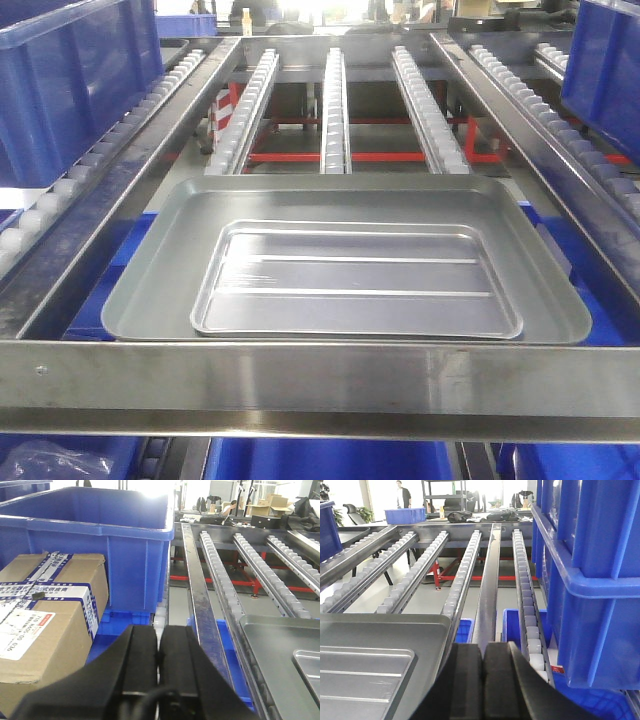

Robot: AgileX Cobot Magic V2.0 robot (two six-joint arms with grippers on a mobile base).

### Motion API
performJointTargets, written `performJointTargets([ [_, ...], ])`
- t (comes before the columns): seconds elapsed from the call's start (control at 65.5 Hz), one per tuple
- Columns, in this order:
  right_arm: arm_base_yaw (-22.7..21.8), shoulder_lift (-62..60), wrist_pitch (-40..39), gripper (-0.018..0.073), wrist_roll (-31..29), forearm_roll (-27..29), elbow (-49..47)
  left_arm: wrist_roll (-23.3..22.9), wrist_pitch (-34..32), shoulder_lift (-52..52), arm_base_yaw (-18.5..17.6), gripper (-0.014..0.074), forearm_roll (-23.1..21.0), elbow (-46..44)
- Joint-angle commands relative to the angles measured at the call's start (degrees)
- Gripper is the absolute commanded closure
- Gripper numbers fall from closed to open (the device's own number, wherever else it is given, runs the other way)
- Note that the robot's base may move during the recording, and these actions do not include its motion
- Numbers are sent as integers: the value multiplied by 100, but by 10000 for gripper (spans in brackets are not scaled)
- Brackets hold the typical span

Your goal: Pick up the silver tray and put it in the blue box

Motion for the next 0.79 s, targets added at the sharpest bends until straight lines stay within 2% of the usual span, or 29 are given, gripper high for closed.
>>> performJointTargets([
  [0.0,2,-68,-473,502,-64,-47,-107,-37,-516,-73,-37,608,-5,103],
  [0.489,2,-68,-473,502,-64,-47,-107,-37,-624,-73,-37,608,-5,103],
  [0.581,-11,-68,-675,502,-81,-123,-107,-37,-610,-73,-37,608,-5,59],
  [0.657,28,-63,-639,502,-67,-130,-280,-37,-265,-51,-37,608,-5,-173],
  [0.779,108,337,962,502,-67,-130,-1153,-37,1055,310,-37,608,-5,-1083],
])
